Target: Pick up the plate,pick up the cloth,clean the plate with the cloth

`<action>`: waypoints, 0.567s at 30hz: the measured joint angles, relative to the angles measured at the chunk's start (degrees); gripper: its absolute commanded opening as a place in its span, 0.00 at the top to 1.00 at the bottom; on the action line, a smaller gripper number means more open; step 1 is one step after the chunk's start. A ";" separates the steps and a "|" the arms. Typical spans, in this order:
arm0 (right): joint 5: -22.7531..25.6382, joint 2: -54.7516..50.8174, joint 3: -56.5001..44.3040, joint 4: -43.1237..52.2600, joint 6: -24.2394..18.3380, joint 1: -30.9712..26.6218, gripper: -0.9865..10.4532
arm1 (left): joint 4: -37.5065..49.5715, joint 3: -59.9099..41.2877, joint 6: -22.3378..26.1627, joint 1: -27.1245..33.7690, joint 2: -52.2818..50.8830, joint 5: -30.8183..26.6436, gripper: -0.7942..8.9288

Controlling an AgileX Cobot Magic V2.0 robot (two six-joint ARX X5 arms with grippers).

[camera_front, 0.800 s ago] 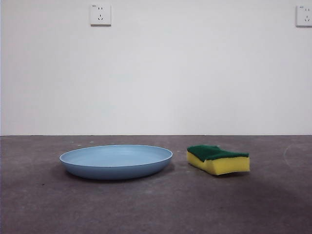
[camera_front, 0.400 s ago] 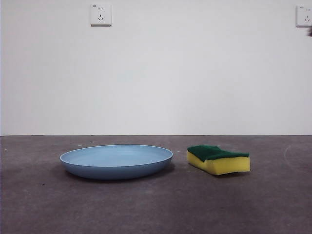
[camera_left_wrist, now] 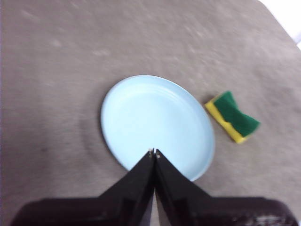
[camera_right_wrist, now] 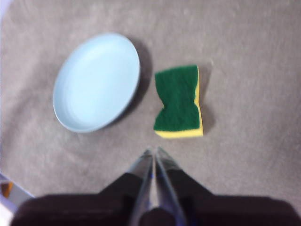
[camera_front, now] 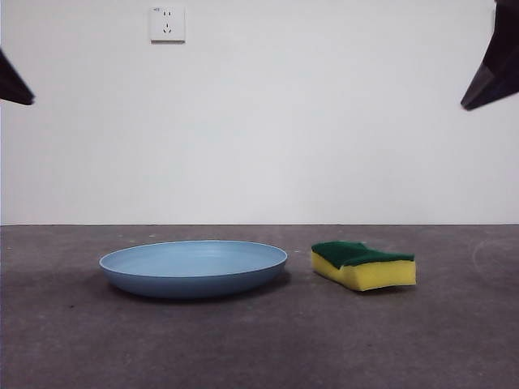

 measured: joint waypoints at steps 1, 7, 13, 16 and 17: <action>0.02 0.42 0.28 -0.28 -0.42 0.00 0.71 | -0.07 0.66 0.00 0.00 0.90 0.35 0.83; 0.11 0.61 0.59 -0.48 -1.44 0.00 0.52 | 1.07 1.46 -0.57 0.00 2.78 0.50 0.55; 0.09 0.63 0.59 -0.48 -1.42 0.00 0.52 | 4.63 1.55 -2.91 -0.31 6.67 0.52 0.56; 0.11 0.63 0.59 -0.48 -1.42 0.00 0.53 | 6.82 1.55 -3.54 -1.36 10.45 0.13 0.56; 0.11 0.63 0.59 -0.48 -1.42 0.00 0.53 | 7.19 1.62 -3.58 -1.70 11.80 -0.61 0.56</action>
